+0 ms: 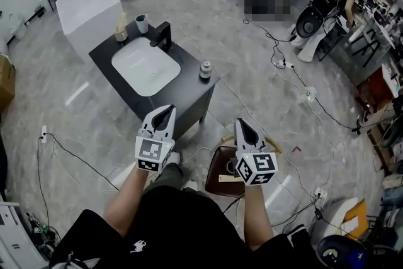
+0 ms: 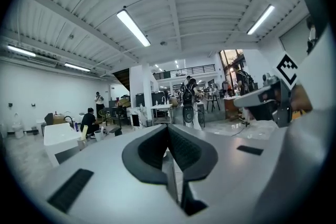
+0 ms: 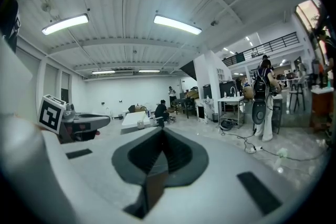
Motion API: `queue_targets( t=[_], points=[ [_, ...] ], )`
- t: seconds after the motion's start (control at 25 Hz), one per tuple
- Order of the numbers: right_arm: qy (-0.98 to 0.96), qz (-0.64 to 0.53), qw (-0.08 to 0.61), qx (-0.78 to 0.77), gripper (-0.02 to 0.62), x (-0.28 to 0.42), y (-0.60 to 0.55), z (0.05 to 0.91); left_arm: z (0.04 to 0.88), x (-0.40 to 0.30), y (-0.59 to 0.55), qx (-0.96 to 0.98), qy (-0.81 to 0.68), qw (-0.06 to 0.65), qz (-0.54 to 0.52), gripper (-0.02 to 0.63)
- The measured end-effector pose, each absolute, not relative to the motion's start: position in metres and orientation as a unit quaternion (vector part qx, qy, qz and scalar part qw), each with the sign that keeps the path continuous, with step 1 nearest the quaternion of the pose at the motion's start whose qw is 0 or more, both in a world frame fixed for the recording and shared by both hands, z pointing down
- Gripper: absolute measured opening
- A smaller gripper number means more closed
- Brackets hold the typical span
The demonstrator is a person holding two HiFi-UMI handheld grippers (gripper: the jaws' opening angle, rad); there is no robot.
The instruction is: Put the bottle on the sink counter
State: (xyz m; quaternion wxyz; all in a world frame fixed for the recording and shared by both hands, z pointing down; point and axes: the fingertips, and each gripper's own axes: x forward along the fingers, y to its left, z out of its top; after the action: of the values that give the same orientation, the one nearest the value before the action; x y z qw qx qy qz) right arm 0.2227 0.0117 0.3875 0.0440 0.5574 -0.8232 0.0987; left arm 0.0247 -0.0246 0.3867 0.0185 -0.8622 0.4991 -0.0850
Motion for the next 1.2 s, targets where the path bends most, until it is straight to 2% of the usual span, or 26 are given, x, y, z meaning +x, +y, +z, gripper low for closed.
queue_targets(
  t=[1.2],
  points=[
    [-0.815, 0.072, 0.027, 0.574, 0.002, 0.220, 0.054, 0.360, 0.362, 0.016, 0.015, -0.863, 0.498, 0.049, -0.071, 0.002]
  ],
)
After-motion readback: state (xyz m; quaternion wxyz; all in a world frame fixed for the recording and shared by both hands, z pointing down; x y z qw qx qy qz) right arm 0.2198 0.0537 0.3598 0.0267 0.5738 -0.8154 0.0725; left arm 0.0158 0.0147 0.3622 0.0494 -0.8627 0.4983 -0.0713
